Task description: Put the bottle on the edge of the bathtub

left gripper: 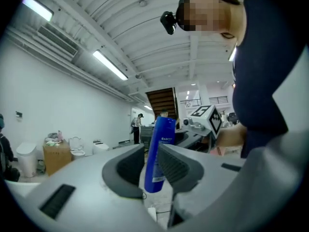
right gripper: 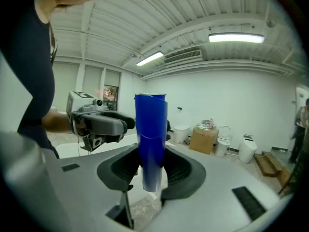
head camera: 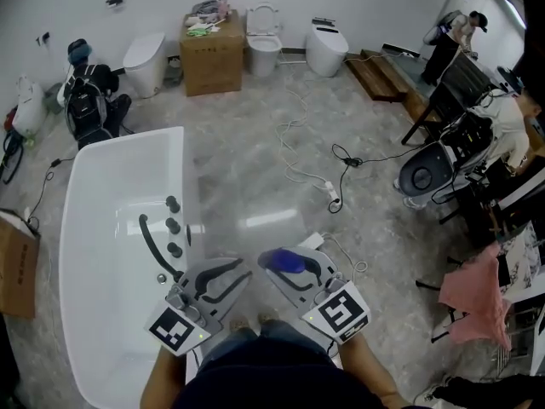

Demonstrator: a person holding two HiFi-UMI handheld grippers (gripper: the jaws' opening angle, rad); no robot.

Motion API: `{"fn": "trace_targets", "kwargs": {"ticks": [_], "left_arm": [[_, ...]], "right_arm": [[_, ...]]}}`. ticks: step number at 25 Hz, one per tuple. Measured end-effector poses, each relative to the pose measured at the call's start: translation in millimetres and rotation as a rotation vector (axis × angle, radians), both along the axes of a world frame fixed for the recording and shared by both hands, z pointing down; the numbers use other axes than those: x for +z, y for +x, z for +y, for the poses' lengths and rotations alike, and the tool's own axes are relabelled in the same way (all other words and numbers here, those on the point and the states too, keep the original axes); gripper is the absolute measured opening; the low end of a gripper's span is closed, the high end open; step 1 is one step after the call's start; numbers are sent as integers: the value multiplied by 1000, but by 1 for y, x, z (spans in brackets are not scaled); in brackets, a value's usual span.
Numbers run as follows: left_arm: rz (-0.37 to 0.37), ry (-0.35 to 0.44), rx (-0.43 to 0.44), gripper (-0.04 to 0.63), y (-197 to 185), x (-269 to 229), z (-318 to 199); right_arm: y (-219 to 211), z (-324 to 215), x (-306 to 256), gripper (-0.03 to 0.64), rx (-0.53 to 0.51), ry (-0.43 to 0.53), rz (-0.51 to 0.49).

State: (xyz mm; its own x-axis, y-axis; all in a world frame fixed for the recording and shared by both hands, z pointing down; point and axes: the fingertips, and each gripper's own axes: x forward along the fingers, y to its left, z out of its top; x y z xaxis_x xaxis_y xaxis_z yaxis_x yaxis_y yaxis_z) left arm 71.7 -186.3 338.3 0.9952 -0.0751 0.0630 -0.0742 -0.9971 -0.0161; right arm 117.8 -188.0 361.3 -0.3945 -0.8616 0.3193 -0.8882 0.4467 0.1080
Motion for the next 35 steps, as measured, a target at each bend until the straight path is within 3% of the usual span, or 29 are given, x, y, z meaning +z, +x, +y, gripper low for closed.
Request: {"fn": "trace_targets", "kwargs": {"ticks": [4, 7, 11, 19, 29, 32, 35], "left_arm": [[-47, 30, 86, 137, 12, 3, 10], [-41, 59, 137, 187, 21, 3, 15], [-61, 81, 192, 193, 28, 8, 24], [-135, 94, 255, 193, 39, 22, 37], [-156, 105, 60, 161, 34, 22, 19], [-111, 62, -26, 160, 22, 19, 9], [-117, 41, -115, 160, 6, 18, -3]], "right_arm": [[-9, 1, 7, 160, -148, -11, 66], [-17, 4, 18, 160, -254, -25, 112], [-29, 12, 33, 160, -385, -38, 185], [-42, 18, 45, 160, -552, -79, 210], [-54, 8, 47, 166, -651, -76, 151], [-59, 4, 43, 169, -656, -53, 77], [-60, -2, 35, 169, -645, -27, 34]]}}
